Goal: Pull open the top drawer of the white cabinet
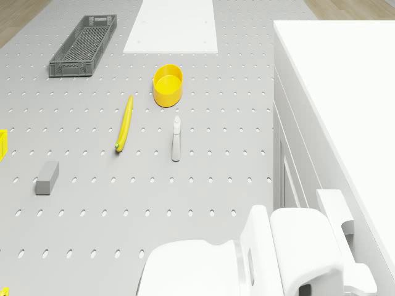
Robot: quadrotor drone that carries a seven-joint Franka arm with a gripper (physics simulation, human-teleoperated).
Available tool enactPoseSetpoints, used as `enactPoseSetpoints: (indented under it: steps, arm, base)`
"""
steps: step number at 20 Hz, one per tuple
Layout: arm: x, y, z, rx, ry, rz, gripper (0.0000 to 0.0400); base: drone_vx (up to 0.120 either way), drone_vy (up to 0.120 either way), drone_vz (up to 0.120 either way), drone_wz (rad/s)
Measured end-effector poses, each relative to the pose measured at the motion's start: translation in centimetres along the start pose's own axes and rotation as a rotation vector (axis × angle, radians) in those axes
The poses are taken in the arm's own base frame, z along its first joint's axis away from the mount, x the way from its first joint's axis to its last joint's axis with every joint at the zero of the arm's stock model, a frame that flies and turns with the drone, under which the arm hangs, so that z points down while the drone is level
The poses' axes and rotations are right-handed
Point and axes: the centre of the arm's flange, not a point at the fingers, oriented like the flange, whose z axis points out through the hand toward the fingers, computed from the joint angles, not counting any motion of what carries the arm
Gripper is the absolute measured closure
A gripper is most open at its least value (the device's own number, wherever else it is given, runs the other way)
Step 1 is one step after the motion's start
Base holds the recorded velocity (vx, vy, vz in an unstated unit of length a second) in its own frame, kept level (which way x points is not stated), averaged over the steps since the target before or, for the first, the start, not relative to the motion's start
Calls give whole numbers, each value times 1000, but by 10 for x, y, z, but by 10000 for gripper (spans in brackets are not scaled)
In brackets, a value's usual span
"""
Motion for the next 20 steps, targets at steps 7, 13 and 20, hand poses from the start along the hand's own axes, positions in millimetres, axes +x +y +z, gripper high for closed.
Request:
enactPoseSetpoints:
  steps: [7, 13, 20]
  arm:
    - [2, 2, 1, 0, 0, 0, 95]
    - [3, 3, 1, 0, 0, 0, 95]
    - [2, 2, 1, 0, 0, 0, 95]
  base:
    - [0, 0, 0, 0]
    - [0, 0, 0, 0]
    - [0, 0, 0, 0]
